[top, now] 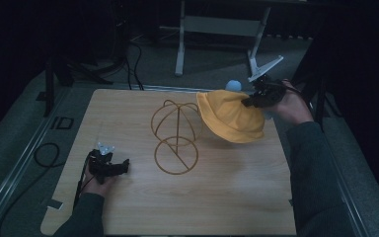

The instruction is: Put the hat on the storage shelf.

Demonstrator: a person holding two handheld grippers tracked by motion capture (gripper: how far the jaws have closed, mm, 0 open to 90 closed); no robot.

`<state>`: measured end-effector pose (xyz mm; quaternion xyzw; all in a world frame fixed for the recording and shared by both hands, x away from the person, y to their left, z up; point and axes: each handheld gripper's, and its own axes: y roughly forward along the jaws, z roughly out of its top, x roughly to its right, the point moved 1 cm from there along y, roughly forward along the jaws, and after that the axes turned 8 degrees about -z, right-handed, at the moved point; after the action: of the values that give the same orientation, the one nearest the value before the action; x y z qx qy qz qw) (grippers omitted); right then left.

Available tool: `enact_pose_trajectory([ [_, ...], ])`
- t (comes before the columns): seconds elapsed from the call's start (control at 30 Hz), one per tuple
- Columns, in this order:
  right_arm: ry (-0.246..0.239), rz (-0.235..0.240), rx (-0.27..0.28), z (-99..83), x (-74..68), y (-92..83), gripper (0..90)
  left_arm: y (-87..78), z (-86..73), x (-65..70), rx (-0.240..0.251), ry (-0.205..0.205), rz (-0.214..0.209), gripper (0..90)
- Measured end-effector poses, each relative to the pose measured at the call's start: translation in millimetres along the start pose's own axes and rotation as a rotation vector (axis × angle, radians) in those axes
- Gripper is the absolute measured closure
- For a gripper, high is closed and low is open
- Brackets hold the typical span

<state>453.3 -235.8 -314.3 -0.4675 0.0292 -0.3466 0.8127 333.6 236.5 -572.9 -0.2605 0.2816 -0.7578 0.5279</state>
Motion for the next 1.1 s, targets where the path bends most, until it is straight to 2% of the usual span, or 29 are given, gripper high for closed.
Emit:
enact_pose_trajectory([
  [0.17,0.001,0.005,0.021,0.2,1.5,-6.6,83.8,0.0,0.0,0.0,0.000,0.000,0.000,11.5],
  [0.4,-0.038,0.010,0.046,5.1,-4.1,-20.1,83.9,-0.1,0.1,0.0,-0.002,0.000,-0.001,11.5],
  [0.63,-0.050,0.020,0.079,11.1,-8.2,-30.8,83.9,-0.3,0.0,-0.1,-0.003,0.002,-0.001,11.5],
  [0.93,-0.090,0.053,0.132,22.6,-17.8,-43.8,83.9,-0.3,0.0,-0.2,-0.004,0.003,-0.001,11.5],
  [1.1,-0.113,0.063,0.145,31.4,-24.1,-47.4,83.9,-0.2,0.0,0.0,-0.002,0.001,-0.001,11.5],
])
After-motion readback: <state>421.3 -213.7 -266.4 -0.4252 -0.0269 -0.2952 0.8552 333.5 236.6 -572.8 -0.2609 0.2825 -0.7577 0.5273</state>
